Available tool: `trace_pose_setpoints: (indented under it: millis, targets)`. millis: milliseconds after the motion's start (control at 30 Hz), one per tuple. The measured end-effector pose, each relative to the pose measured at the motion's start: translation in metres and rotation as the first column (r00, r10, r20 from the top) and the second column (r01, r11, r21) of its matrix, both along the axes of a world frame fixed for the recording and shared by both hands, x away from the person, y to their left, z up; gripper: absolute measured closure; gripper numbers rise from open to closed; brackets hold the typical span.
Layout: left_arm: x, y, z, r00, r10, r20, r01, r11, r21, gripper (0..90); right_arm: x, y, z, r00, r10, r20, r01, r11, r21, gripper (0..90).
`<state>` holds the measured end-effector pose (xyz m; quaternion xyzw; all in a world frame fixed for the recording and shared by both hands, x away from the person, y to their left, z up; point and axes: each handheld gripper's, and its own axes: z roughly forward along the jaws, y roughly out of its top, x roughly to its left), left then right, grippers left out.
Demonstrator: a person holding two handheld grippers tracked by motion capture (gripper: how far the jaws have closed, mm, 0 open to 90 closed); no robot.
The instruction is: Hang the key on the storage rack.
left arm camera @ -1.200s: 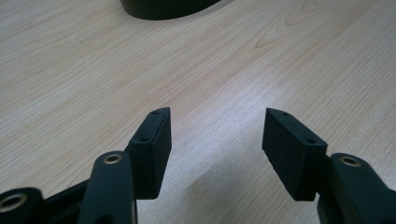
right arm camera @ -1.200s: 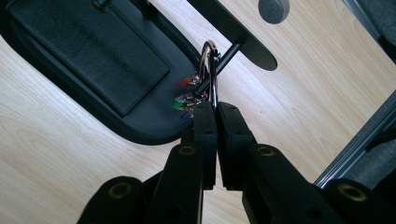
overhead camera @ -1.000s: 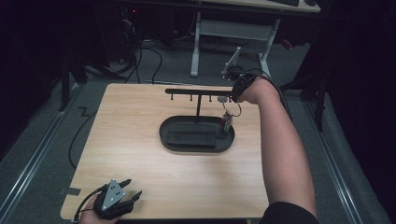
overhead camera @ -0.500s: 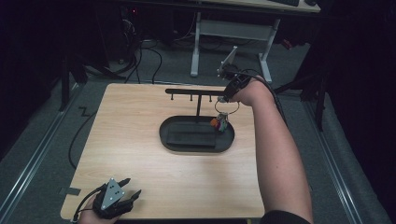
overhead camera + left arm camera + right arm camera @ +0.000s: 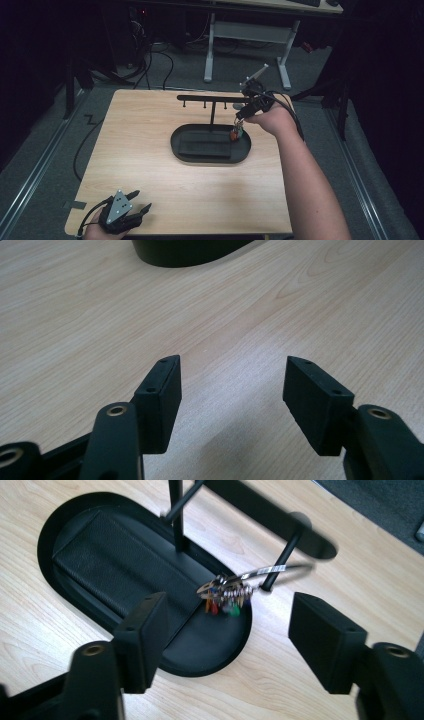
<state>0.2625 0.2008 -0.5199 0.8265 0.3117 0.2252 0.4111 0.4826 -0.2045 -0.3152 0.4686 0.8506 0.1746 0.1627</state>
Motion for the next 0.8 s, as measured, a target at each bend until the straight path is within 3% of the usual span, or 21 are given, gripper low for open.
trace_pose_setpoints:
  millis: [33, 167, 333, 500, 733, 800]
  targets:
    - [0.001, 0.000, 0.000, 1.0000, -0.003, -0.003, 0.003, 1.0000, 0.002, 41.0, -0.004, -0.001, -0.004, 0.9999, -0.003, 0.013, 0.003, 1.000, -0.005, 25.9]
    - [0.003, -0.003, -0.003, 0.9999, -0.009, -0.010, 0.009, 0.9999, 0.012, 40.9, -0.022, -0.001, -0.024, 0.9980, -0.009, 0.063, 0.010, 1.000, -0.015, 26.2]
    - [0.003, -0.002, -0.004, 0.9997, -0.020, -0.016, 0.021, 0.9998, 0.006, 40.2, -0.045, -0.002, -0.049, 0.9955, 0.031, 0.090, -0.037, 0.997, 0.066, 22.7]
    - [0.005, -0.003, -0.002, 0.9990, -0.042, -0.013, 0.042, 0.9991, -0.008, 35.8, -0.073, -0.007, -0.082, 0.9871, 0.058, 0.149, -0.071, 0.994, 0.082, 18.2]
    - [0.001, -0.001, -0.005, 0.9992, -0.031, -0.025, 0.031, 0.9995, 0.008, 36.1, -0.111, -0.018, -0.120, 0.9748, 0.023, 0.222, -0.064, 0.982, 0.180, 15.9]
    - [-0.001, 0.001, -0.005, 0.9994, -0.026, -0.022, 0.027, 0.9995, 0.015, 36.1, -0.119, -0.021, -0.133, 0.9693, 0.026, 0.244, -0.071, 0.982, 0.177, 15.8]
